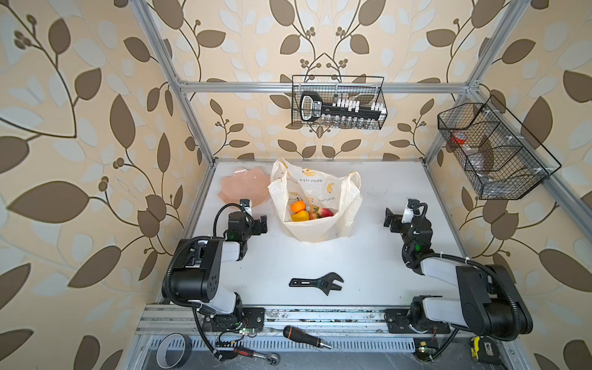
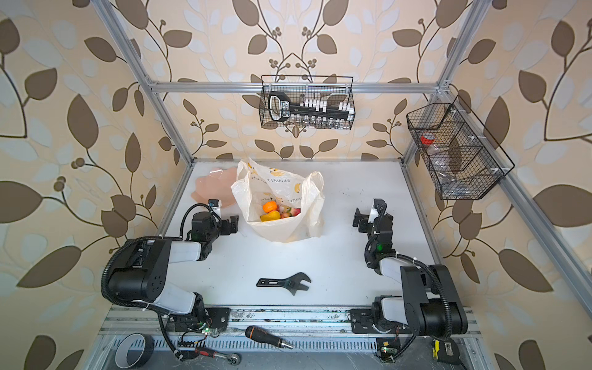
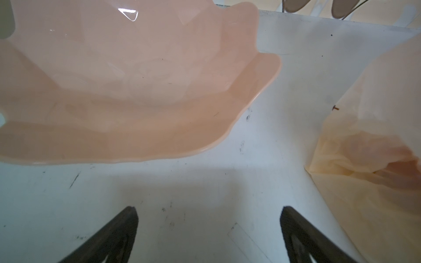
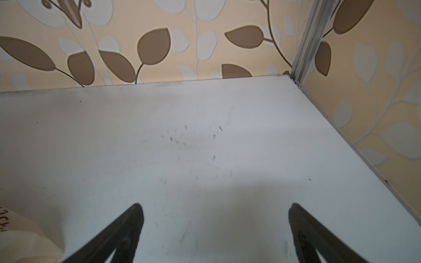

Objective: Place the fruits into the plastic bag
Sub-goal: Reset both arms

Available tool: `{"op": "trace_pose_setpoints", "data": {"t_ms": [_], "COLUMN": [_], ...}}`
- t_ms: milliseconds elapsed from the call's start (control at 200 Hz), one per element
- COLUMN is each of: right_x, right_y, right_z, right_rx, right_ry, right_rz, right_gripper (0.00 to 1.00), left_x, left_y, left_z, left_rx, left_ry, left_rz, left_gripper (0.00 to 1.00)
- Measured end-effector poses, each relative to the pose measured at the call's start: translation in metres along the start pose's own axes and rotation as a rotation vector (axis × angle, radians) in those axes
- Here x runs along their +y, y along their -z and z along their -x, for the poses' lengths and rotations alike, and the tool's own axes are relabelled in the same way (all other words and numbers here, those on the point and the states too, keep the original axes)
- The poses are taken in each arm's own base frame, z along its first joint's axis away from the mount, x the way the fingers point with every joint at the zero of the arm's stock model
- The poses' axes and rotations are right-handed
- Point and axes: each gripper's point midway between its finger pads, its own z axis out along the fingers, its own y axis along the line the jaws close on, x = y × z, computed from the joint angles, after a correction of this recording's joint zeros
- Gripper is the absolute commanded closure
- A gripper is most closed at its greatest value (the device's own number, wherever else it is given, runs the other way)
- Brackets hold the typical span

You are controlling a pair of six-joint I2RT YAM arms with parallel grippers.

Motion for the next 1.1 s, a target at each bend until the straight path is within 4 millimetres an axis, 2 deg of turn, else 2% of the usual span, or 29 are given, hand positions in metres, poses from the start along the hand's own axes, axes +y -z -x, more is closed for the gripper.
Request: {"op": "trace_pose_setpoints", "data": {"t_ms": [365,435,565,655,725,795,870,1100], "right_x": [0.001,0.01,0.026,0.017,0.007,0.01,0.014,0.007], "right_y": [0.0,0.0,0.007,0.014,0.015,0.014,0.014,0.014], "right_z": [0.0,-0.001,-0.002,-0.007,-0.018,-0.025,-0.021,-0.017], "right_rx": [0.001,0.005,-0.007,-0.031,-0.021,0.0,-0.018,-0.033], "right_ry": [0.005,0.027,0.057,0.035,0.021,0.03,0.033,0.023], "right_rz": [0.006,0.059,0.18,0.141,0.091,0.106,0.126,0.078], "right_gripper": [0.0,0.0,0.0,0.0,0.0,0.0,0.0,0.0], "left_x": [0.004,0.002,-0.014,-0.009,-0.002,-0.001,-0.002,-0.002], "left_y": [0.0,0.0,0.007,0.006,0.005,0.005,0.005,0.005], "left_z": [0.001,0.001,0.001,0.0,0.001,0.001,0.001,0.001], "left_rx": [-0.003,-0.003,-0.02,-0.019,-0.02,-0.021,-0.02,-0.02], "left_ry": [-0.003,-0.008,-0.054,-0.043,-0.03,-0.028,-0.029,-0.029], "left_rz": [0.022,0.013,-0.078,-0.049,-0.011,-0.004,-0.01,-0.011], "left_gripper": [0.01,0.01,0.01,0.01,0.01,0.01,0.01,0.01]}}
